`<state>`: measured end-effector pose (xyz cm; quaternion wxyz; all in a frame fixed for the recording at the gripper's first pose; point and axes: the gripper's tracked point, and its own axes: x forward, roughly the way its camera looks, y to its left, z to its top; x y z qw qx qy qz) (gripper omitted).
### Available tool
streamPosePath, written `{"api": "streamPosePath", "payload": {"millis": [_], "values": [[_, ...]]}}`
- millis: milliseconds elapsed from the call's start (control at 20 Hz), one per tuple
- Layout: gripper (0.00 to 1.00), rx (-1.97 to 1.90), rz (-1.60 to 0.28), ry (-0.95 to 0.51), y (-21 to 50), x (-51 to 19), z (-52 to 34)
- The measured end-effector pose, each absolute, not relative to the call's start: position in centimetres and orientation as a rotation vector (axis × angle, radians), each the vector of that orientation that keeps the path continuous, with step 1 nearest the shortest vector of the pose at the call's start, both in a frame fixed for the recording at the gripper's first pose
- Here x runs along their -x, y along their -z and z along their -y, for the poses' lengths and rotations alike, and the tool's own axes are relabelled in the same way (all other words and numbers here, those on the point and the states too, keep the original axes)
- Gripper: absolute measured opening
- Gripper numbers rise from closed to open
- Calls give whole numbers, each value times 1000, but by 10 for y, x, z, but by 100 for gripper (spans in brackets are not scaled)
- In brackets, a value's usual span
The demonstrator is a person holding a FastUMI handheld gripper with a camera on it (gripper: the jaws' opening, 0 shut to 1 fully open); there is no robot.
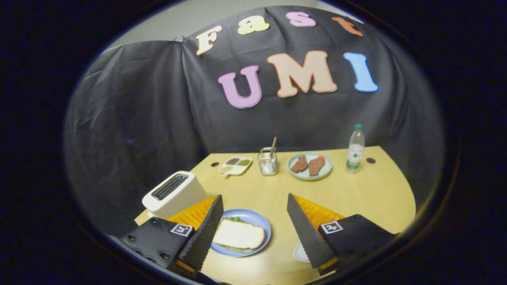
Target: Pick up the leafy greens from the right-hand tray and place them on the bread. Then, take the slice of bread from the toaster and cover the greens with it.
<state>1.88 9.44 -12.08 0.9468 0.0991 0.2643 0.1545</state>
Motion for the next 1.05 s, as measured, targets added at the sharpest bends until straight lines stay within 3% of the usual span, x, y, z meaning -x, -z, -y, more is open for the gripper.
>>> {"api": "streamPosePath", "payload": {"millis": [700,1050], "values": [[100,-77,-225,9,19,23,36],[100,-59,-128,66,-3,43,63]]}}
